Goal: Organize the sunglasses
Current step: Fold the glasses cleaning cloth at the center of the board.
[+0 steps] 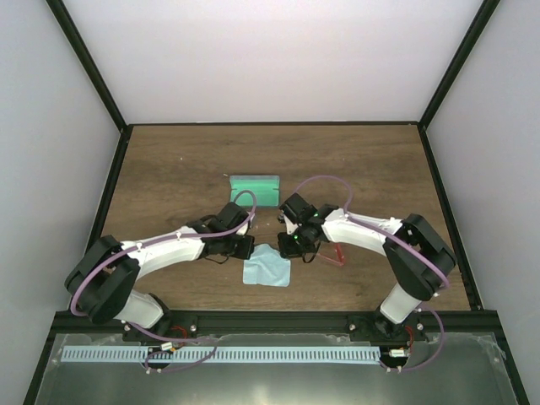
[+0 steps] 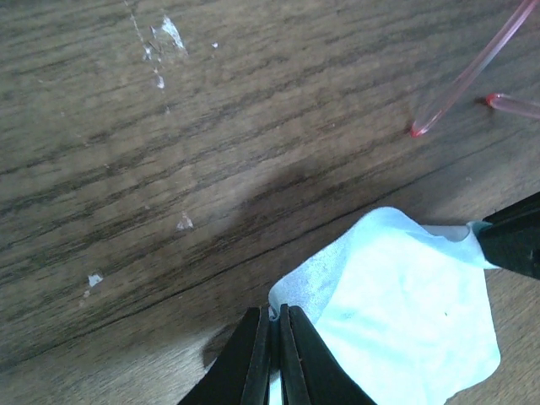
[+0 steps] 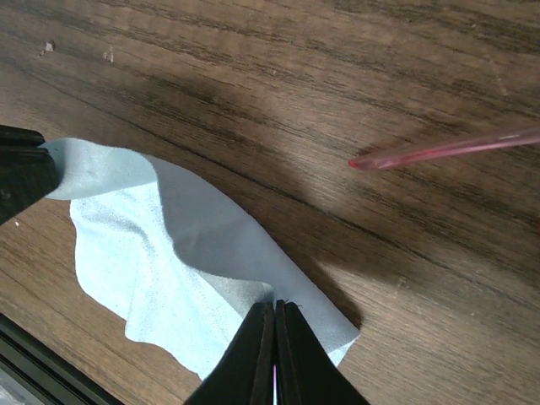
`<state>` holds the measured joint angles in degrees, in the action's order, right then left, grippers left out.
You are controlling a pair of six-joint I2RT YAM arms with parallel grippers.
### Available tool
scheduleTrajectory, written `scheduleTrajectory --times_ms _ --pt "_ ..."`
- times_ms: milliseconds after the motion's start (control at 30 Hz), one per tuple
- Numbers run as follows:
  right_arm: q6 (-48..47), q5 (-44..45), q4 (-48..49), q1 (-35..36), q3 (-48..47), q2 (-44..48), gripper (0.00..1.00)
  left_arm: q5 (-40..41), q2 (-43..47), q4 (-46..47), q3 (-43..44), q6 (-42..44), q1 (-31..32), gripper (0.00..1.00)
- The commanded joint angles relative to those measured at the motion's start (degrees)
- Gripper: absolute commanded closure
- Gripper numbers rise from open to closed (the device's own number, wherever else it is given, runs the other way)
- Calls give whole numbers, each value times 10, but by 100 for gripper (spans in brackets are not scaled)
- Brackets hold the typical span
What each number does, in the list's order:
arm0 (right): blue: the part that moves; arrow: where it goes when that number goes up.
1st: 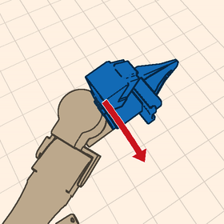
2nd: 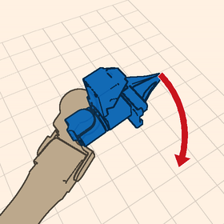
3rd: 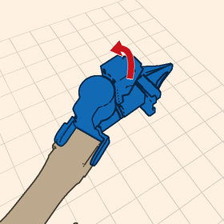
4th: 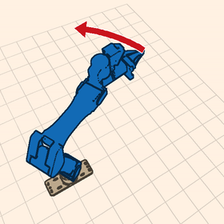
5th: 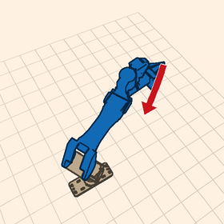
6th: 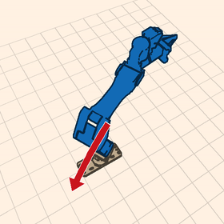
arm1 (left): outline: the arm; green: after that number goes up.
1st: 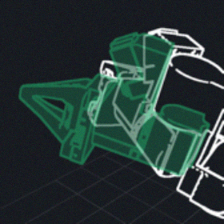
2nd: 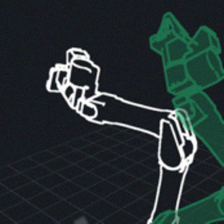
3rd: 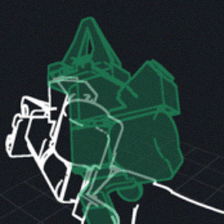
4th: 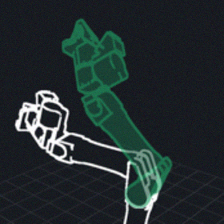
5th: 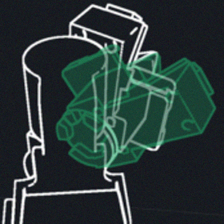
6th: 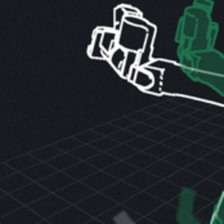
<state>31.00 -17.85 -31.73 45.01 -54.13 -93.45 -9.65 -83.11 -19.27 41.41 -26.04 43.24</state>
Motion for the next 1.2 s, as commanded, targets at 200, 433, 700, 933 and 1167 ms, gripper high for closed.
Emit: scheduleTrajectory --times_ms 200,433,700,933,1167 --pt "8 1 -11 9 14 33 99 -31 17 -4 -14 23 7 96" --pt "2 -7 -11 30 27 42 99 -36 20 -8 -24 25 13 96" --pt "6 -11 -12 46 23 38 99 -33 29 -19 -35 25 14 96" --pt "4 -6 -19 49 27 42 99 -42 37 -21 -50 28 15 96" --pt "3 -4 -20 49 36 43 99 -56 30 -21 -54 29 25 96"
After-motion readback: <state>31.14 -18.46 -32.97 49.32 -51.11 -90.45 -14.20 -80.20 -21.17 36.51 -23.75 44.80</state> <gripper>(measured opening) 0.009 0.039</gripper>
